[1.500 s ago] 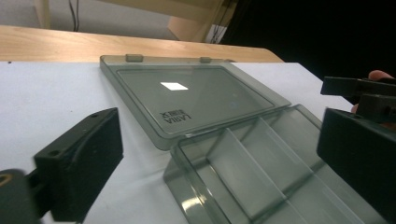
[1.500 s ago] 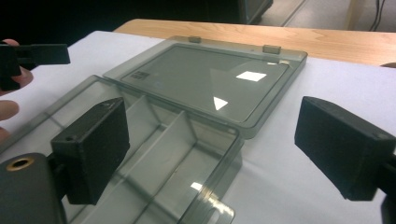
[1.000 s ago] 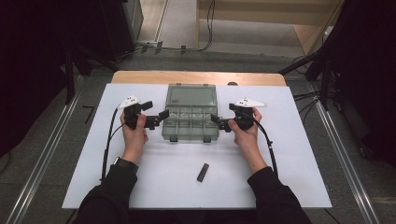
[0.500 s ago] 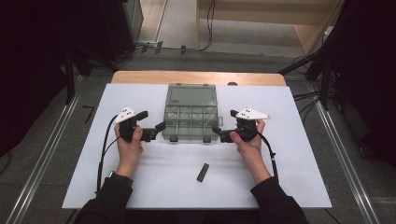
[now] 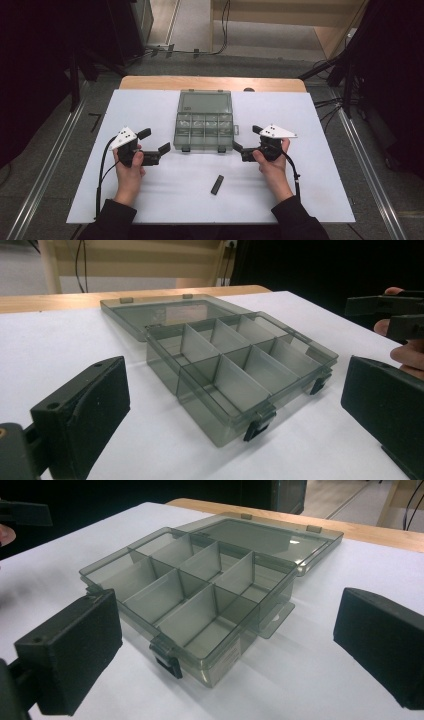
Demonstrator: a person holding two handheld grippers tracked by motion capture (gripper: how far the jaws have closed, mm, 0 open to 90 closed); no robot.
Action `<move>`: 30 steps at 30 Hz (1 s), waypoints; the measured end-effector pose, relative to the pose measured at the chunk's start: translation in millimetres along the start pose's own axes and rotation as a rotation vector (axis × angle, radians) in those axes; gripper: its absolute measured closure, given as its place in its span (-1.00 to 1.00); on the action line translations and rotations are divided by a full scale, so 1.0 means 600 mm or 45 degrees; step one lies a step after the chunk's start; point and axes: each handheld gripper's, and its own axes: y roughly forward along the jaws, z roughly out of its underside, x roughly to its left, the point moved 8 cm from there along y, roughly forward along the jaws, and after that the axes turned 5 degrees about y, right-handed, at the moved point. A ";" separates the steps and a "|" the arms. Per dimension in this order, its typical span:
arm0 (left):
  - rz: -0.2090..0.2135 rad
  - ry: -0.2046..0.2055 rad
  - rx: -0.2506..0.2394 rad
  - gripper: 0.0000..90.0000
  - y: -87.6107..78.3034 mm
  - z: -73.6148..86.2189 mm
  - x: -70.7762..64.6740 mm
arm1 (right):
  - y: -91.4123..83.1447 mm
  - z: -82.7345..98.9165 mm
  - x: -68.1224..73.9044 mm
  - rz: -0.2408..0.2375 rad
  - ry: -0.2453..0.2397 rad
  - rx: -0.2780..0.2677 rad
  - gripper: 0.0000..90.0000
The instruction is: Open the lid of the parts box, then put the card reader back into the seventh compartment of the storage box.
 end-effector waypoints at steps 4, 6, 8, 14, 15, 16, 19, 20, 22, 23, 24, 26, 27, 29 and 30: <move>-0.014 0.006 -0.007 -1.00 -0.020 0.007 -0.002 | -0.011 0.000 0.001 0.009 -0.013 -0.007 -1.00; -0.011 0.005 -0.011 -1.00 -0.027 0.010 -0.005 | -0.016 -0.001 0.001 0.010 -0.006 -0.015 -1.00; -0.017 0.003 -0.009 -1.00 -0.036 0.015 -0.008 | -0.017 -0.001 0.001 0.008 -0.013 -0.017 -1.00; -0.028 0.019 -0.020 -1.00 -0.060 0.020 -0.013 | -0.020 0.000 0.006 -0.001 -0.036 -0.015 -1.00; -0.031 0.021 -0.022 -1.00 -0.064 0.020 -0.013 | -0.021 -0.001 0.007 -0.001 -0.035 -0.016 -1.00; -0.034 0.021 -0.026 -1.00 -0.068 0.020 -0.014 | -0.022 -0.001 0.007 0.000 -0.037 -0.018 -1.00; -0.042 0.022 -0.033 -1.00 -0.079 0.021 -0.014 | -0.024 -0.003 0.010 -0.008 -0.042 -0.022 -1.00; -0.044 0.023 -0.036 -1.00 -0.082 0.021 -0.015 | -0.025 -0.003 0.011 -0.008 -0.041 -0.017 -1.00; -0.047 0.026 -0.035 -1.00 -0.090 0.023 -0.017 | -0.027 -0.005 0.014 -0.012 -0.042 -0.020 -1.00; -0.051 0.024 -0.036 -1.00 -0.093 0.025 -0.018 | -0.027 -0.007 0.015 -0.020 -0.048 -0.025 -1.00; -0.049 0.027 -0.035 -1.00 -0.097 0.026 -0.019 | -0.027 -0.008 0.018 -0.030 -0.052 -0.020 -1.00; -0.053 0.031 -0.032 -1.00 -0.104 0.029 -0.021 | -0.027 -0.009 0.025 -0.054 -0.072 -0.011 -1.00; -0.055 0.031 -0.035 -1.00 -0.108 0.030 -0.021 | -0.027 -0.009 0.029 -0.060 -0.085 -0.004 -1.00; -0.064 0.034 -0.035 -1.00 -0.115 0.032 -0.021 | -0.025 -0.011 0.037 -0.074 -0.105 0.000 -0.91; -0.068 0.033 -0.037 -1.00 -0.118 0.033 -0.021 | -0.025 -0.012 0.041 -0.079 -0.107 -0.001 -0.86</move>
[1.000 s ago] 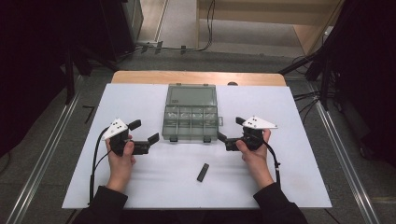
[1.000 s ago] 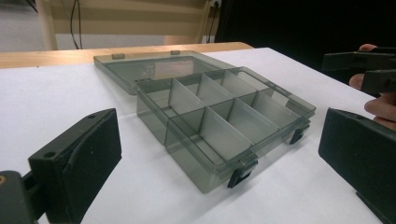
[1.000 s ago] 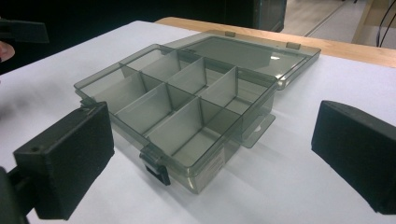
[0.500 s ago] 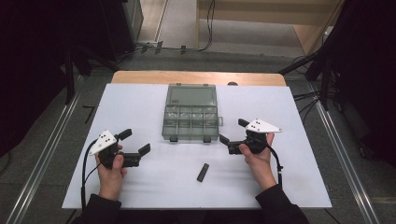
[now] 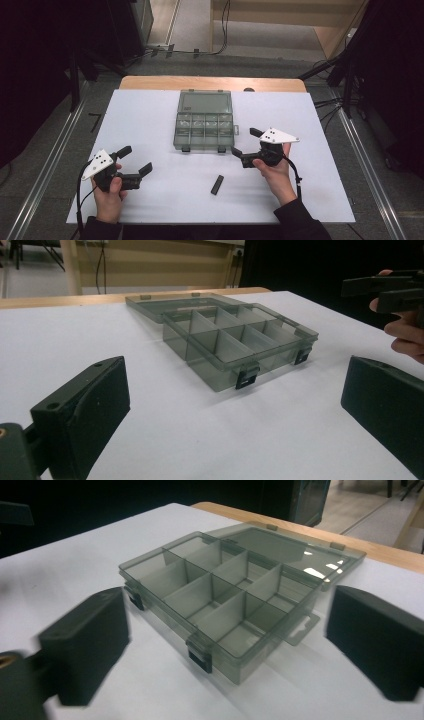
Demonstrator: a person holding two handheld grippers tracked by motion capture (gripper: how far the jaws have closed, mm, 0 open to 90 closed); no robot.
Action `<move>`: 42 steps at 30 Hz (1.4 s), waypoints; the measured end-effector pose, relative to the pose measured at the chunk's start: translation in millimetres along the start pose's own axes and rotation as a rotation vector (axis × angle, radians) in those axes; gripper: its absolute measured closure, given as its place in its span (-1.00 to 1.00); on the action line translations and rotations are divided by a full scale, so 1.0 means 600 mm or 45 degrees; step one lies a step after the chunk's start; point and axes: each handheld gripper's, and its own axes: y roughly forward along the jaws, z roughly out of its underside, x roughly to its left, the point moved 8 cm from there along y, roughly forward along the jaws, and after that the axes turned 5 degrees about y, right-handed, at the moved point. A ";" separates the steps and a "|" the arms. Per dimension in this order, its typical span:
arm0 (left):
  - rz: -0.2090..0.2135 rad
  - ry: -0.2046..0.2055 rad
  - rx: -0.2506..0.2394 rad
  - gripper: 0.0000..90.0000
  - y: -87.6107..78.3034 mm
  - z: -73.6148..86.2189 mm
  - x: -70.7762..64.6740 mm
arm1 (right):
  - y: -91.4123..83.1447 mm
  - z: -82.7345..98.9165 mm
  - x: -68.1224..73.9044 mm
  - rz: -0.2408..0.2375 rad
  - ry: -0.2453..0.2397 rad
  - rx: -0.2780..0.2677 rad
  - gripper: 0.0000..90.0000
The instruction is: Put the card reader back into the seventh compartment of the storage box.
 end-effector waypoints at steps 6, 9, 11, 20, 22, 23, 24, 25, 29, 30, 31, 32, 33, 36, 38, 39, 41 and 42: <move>-0.004 -0.020 0.002 -1.00 -0.016 0.014 0.000 | 0.007 0.002 0.020 -0.065 -0.055 0.036 -0.33; -0.006 -0.014 0.006 -1.00 -0.023 0.018 -0.003 | 0.009 0.006 0.031 -0.110 -0.088 0.063 -0.01; -0.013 -0.004 0.007 -1.00 -0.027 0.019 -0.003 | 0.011 0.009 0.037 -0.148 -0.117 0.079 0.23; -0.020 -0.012 0.012 -1.00 -0.034 0.026 0.003 | 0.018 0.024 0.053 -0.257 -0.193 0.199 0.78; -0.019 -0.015 0.013 -1.00 -0.034 0.026 0.004 | 0.020 0.028 0.055 -0.262 -0.212 0.223 0.89; -0.019 -0.014 0.014 -1.00 -0.034 0.026 0.004 | 0.021 0.031 0.056 -0.265 -0.221 0.237 0.94; -0.019 -0.015 0.014 -1.00 -0.034 0.026 0.004 | 0.022 0.034 0.058 -0.272 -0.226 0.254 0.94; -0.019 -0.015 0.014 -1.00 -0.034 0.026 0.004 | 0.024 0.038 0.060 -0.284 -0.234 0.276 0.94; -0.018 -0.013 0.012 -1.00 -0.034 0.026 0.005 | 0.033 0.054 0.068 -0.320 -0.283 0.348 0.94; -0.019 -0.015 0.012 -1.00 -0.034 0.026 0.006 | 0.035 0.058 0.071 -0.332 -0.282 0.365 0.94; -0.017 -0.013 0.012 -1.00 -0.034 0.026 0.006 | 0.038 0.062 0.073 -0.338 -0.276 0.382 0.95; -0.018 -0.013 0.012 -1.00 -0.034 0.026 0.006 | 0.041 0.067 0.074 -0.345 -0.280 0.403 0.95; -0.018 -0.012 0.012 -1.00 -0.034 0.027 0.006 | 0.044 0.070 0.075 -0.346 -0.284 0.410 0.95; -0.016 -0.016 0.011 -1.00 -0.034 0.027 0.006 | 0.049 0.081 0.080 -0.366 -0.284 0.451 0.95; -0.019 -0.018 0.008 -1.00 -0.035 0.027 0.007 | 0.054 0.087 0.083 -0.377 -0.288 0.472 0.95; -0.019 -0.019 0.008 -1.00 -0.035 0.027 0.008 | 0.055 0.089 0.085 -0.383 -0.289 0.479 0.95; -0.021 -0.022 0.009 -1.00 -0.035 0.028 0.008 | 0.060 0.095 0.088 -0.382 -0.301 0.506 0.95; -0.021 -0.021 0.011 -1.00 -0.034 0.028 0.008 | 0.061 0.099 0.090 -0.386 -0.304 0.518 0.95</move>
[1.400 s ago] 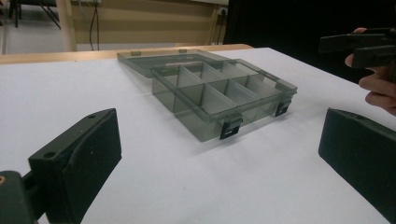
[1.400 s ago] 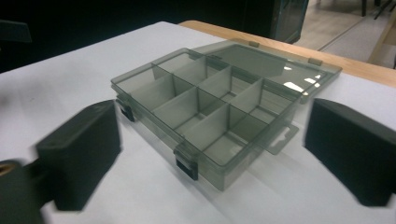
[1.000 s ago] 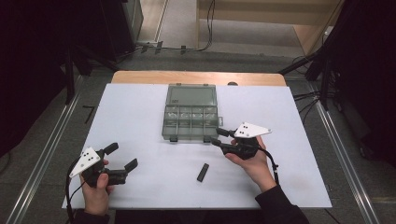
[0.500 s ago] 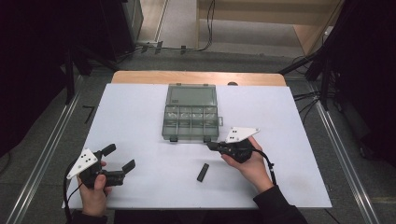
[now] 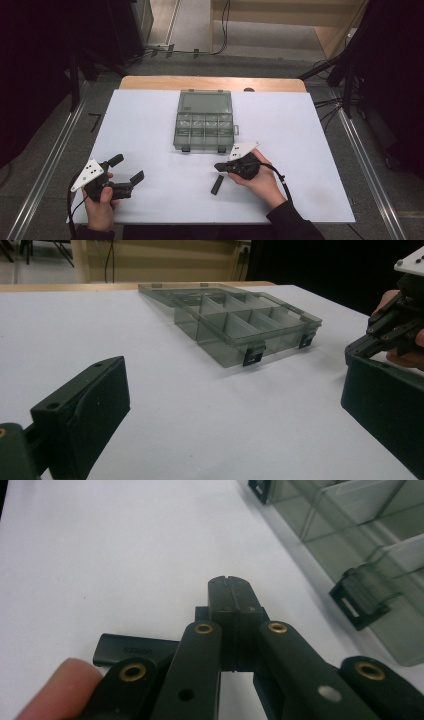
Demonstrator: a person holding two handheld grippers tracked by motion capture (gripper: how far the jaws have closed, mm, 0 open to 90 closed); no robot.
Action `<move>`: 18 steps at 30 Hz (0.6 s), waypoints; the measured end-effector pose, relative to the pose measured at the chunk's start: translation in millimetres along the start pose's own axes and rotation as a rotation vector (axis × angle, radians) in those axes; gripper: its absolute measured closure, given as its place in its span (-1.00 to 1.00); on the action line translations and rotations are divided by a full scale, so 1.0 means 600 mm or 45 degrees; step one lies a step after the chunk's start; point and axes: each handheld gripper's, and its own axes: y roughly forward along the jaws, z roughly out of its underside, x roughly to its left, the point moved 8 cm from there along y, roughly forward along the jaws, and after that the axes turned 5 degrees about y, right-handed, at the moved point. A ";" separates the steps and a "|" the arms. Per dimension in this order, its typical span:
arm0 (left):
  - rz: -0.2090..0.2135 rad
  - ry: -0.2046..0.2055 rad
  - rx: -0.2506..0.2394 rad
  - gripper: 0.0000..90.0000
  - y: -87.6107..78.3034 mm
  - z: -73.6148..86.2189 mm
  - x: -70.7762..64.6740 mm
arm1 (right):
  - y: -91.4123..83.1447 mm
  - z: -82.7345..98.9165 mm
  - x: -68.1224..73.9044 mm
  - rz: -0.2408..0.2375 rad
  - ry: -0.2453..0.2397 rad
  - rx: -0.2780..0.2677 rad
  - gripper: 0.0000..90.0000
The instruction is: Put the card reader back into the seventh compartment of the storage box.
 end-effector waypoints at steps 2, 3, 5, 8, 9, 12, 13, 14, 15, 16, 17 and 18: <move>0.004 0.008 0.005 -1.00 0.001 0.001 0.000 | 0.007 0.003 0.003 -0.003 -0.005 0.018 0.95; 0.005 0.008 0.005 -1.00 0.001 0.001 0.000 | 0.009 0.004 0.004 -0.005 -0.009 0.025 0.95; 0.003 0.006 0.003 -1.00 0.000 0.001 0.000 | 0.012 0.005 0.005 -0.012 -0.018 0.034 0.95; 0.001 0.005 0.002 -1.00 -0.001 0.002 0.002 | 0.016 0.011 0.004 -0.015 -0.011 0.059 0.95; -0.002 0.002 -0.003 -1.00 -0.001 0.001 0.003 | 0.016 0.012 0.003 -0.012 -0.010 0.062 0.95; -0.002 -0.004 -0.006 -1.00 -0.002 0.001 0.004 | 0.017 0.017 0.004 -0.024 -0.012 0.078 0.95; -0.003 -0.004 -0.006 -1.00 -0.002 0.001 0.004 | 0.016 0.018 0.005 -0.027 -0.007 0.077 0.95; -0.004 -0.001 -0.008 -1.00 -0.002 0.001 0.004 | 0.015 0.019 0.006 -0.032 -0.005 0.075 0.95; -0.003 0.000 -0.008 -1.00 -0.002 0.000 0.004 | 0.014 0.020 0.006 -0.038 -0.002 0.070 0.95; -0.003 0.001 -0.007 -1.00 -0.003 0.001 0.004 | 0.012 0.021 0.007 -0.039 0.006 0.071 0.95; -0.004 0.002 -0.007 -1.00 -0.002 0.001 0.004 | 0.010 0.022 0.008 -0.044 0.008 0.070 0.95; -0.003 0.000 -0.008 -1.00 -0.002 0.001 0.004 | 0.009 0.023 0.009 -0.044 0.009 0.069 0.95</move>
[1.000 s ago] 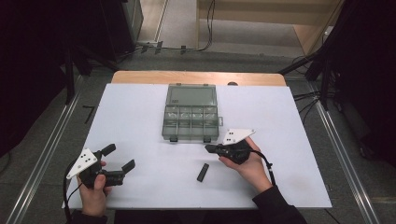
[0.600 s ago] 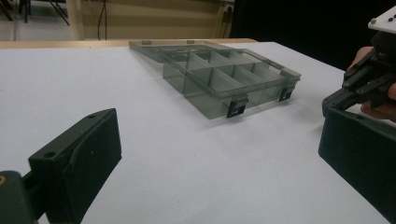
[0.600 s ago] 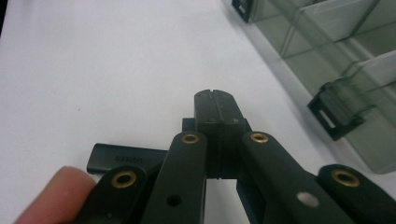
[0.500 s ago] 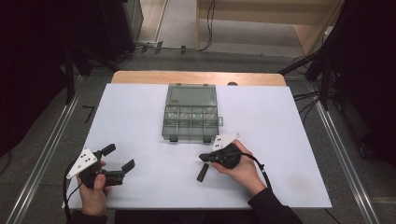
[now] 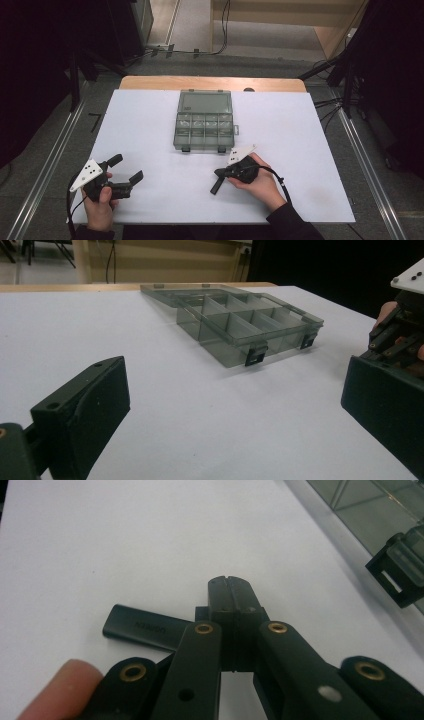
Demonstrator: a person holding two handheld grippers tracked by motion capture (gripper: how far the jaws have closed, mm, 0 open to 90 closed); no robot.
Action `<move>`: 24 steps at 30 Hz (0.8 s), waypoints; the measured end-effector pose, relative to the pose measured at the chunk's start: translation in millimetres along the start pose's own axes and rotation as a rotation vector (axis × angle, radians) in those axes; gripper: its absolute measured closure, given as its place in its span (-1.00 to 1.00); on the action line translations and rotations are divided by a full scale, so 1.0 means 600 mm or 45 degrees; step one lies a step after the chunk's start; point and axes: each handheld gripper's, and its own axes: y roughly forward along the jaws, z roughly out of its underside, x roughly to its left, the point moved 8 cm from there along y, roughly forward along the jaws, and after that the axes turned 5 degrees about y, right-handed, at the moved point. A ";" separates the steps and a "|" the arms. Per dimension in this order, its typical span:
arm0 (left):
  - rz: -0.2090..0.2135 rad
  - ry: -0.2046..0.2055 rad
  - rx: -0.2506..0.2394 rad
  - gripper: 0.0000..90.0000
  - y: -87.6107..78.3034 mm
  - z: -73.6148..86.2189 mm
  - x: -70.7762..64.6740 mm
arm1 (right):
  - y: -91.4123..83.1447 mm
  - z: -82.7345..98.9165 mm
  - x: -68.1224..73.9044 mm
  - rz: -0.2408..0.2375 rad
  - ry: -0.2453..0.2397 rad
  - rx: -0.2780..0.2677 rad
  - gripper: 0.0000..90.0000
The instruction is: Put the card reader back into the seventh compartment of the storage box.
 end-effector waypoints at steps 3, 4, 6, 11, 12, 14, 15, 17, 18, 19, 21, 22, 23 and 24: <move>0.001 0.001 0.002 -1.00 0.000 0.000 0.000 | -0.006 0.005 0.004 -0.003 0.008 -0.006 0.95; 0.001 0.001 0.001 -1.00 0.000 0.000 0.000 | -0.009 0.007 0.006 -0.005 0.014 -0.010 0.95; 0.001 0.002 0.002 -1.00 0.000 0.000 0.000 | -0.013 0.011 0.008 -0.004 0.020 -0.017 0.95; 0.003 0.004 0.003 -1.00 0.001 0.000 -0.001 | -0.025 0.020 0.017 -0.014 0.040 -0.031 0.95; 0.003 0.005 0.003 -1.00 0.001 0.000 -0.001 | -0.026 0.022 0.018 -0.014 0.039 -0.032 0.95; 0.004 0.008 0.005 -1.00 0.001 0.000 -0.002 | -0.029 0.022 0.016 -0.007 0.054 -0.057 0.95; 0.004 0.008 0.004 -1.00 0.002 0.000 -0.002 | -0.029 0.021 0.014 0.006 0.059 -0.062 0.95; 0.005 0.011 0.006 -1.00 0.003 0.000 -0.003 | -0.027 0.018 0.006 0.032 0.074 -0.075 0.95; 0.003 0.014 0.010 -1.00 0.003 0.001 -0.003 | -0.024 0.016 0.002 0.036 0.081 -0.076 0.95; 0.003 0.014 0.010 -1.00 0.003 0.001 -0.003 | -0.021 0.015 0.000 0.043 0.084 -0.073 0.95; 0.002 0.015 0.009 -1.00 0.003 0.001 -0.003 | -0.014 0.014 -0.001 0.046 0.082 -0.047 0.95; -0.001 0.016 0.011 -1.00 0.003 0.001 -0.003 | -0.014 0.014 -0.001 0.047 0.070 -0.043 0.95; -0.003 0.017 0.011 -1.00 0.003 0.001 -0.003 | -0.014 0.014 0.000 0.040 0.073 -0.040 0.95; -0.001 0.016 0.009 -1.00 0.003 0.001 -0.002 | -0.013 0.016 0.001 0.035 0.080 -0.030 0.95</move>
